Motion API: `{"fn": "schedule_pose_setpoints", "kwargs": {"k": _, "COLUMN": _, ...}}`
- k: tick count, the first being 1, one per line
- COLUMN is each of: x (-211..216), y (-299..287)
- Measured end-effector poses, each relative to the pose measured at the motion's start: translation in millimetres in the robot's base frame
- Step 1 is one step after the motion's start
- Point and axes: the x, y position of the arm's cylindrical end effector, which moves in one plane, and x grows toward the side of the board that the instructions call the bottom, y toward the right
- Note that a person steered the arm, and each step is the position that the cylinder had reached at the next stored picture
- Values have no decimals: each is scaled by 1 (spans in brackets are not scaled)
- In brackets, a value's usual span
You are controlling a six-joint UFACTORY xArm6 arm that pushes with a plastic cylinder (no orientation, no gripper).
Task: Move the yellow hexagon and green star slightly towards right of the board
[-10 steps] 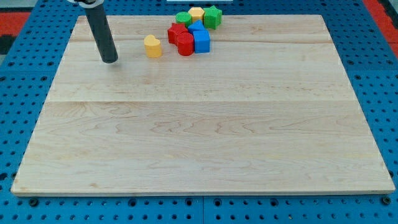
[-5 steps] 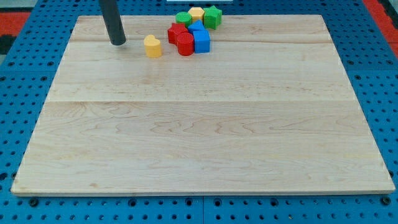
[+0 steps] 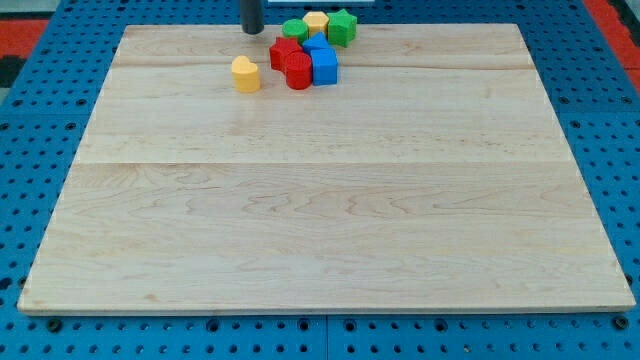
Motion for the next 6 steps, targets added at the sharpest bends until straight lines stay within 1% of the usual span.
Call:
{"fn": "schedule_pose_setpoints", "kwargs": {"k": 5, "x": 2, "y": 107}}
{"fn": "schedule_pose_setpoints", "kwargs": {"k": 6, "x": 2, "y": 114}}
